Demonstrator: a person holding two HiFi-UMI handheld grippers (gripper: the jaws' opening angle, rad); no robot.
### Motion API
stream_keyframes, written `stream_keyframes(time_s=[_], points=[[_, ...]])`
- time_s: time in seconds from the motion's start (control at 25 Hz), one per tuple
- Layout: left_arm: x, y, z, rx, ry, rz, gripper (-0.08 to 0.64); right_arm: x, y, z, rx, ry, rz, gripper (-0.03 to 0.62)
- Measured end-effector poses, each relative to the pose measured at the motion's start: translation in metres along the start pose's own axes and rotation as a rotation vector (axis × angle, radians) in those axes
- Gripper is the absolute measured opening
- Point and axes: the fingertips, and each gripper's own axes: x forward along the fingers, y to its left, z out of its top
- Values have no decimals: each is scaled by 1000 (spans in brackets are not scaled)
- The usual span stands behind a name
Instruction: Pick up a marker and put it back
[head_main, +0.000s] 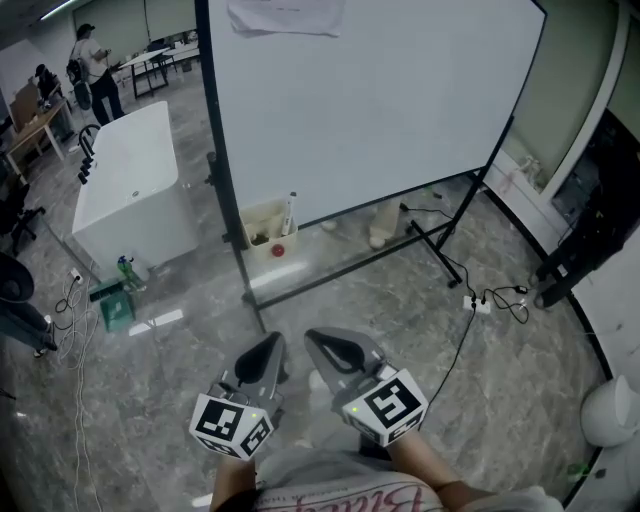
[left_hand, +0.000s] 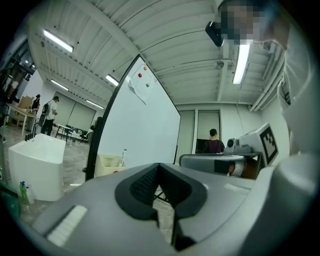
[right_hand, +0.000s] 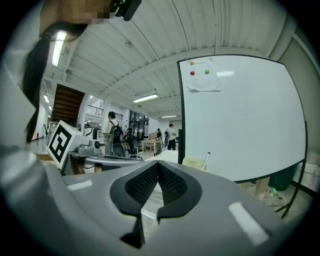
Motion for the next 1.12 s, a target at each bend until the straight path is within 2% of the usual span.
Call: stream_keyframes(time_s=[0.28, 0.48, 0.64, 0.8, 0.92, 1.12], points=[[55, 48, 17, 17, -4, 54, 0, 51, -73, 8, 44, -19, -16, 3], [100, 77, 33, 38, -8, 94, 0, 90, -121, 21, 51, -25, 16, 7], [123, 96, 35, 57, -19, 144, 0, 117, -147, 21, 44, -19, 53, 49], [141, 109, 35, 67, -15, 173, 0, 142, -169, 8, 57, 27, 69, 95], [148, 119, 35, 72, -3, 194, 0, 160, -184, -5, 110, 61, 56, 121], [149, 134, 40, 85, 13, 214, 0, 186, -195, -26, 253, 116, 45, 160]])
